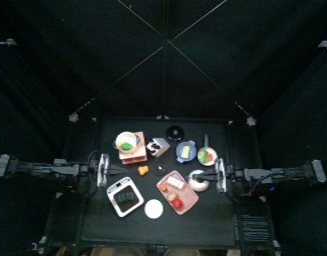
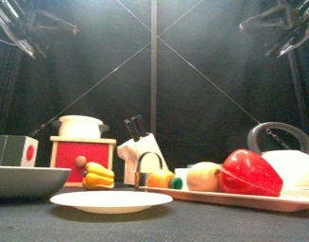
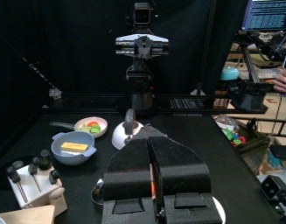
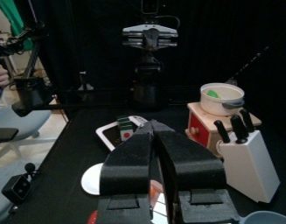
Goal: Grab small plate
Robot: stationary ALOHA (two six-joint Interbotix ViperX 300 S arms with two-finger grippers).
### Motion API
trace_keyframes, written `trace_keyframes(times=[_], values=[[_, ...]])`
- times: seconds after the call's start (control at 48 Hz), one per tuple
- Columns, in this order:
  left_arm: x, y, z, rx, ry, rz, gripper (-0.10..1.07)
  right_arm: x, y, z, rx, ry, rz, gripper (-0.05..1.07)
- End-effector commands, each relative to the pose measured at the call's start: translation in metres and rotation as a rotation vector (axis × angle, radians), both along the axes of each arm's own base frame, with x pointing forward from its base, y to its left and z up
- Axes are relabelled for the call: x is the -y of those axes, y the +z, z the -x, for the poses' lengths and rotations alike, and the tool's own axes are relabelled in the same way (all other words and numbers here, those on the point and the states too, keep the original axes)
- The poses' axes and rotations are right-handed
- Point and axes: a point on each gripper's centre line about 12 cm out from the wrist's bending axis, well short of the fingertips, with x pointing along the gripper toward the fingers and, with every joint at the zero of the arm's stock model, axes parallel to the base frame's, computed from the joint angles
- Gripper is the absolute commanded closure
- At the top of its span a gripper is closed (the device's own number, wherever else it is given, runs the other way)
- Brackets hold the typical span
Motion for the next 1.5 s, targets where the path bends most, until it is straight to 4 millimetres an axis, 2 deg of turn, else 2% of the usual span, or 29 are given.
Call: trace_keyframes(times=[0.0,0.104,0.396,0.688,0.875,1.125,1.479], values=[[0.001,0.002,-0.003,0.006,-0.007,0.001,1.04,0.001,-0.002,-0.008,-0.017,-0.004,-0.029,1.00],[0.001,0.002,-0.003,0.006,-0.007,0.003,1.01,0.003,-0.006,-0.023,-0.064,-0.016,-0.106,1.01],[0.004,-0.003,-0.002,-0.011,-0.021,0.003,1.00,0.001,-0.021,-0.083,-0.199,-0.035,-0.368,1.00],[0.014,-0.009,-0.001,-0.023,-0.070,-0.044,1.00,-0.025,-0.049,-0.132,-0.330,-0.011,-0.656,1.00],[0.018,-0.013,0.000,-0.032,-0.096,-0.080,1.00,-0.041,-0.079,-0.157,-0.426,-0.034,-0.838,1.00],[0.020,-0.018,0.001,-0.045,-0.105,-0.102,1.00,-0.063,-0.114,-0.188,-0.543,-0.042,-0.889,1.00],[0.019,-0.020,0.002,-0.049,-0.105,-0.093,1.00,-0.092,-0.141,-0.223,-0.735,-0.067,-0.850,1.00]])
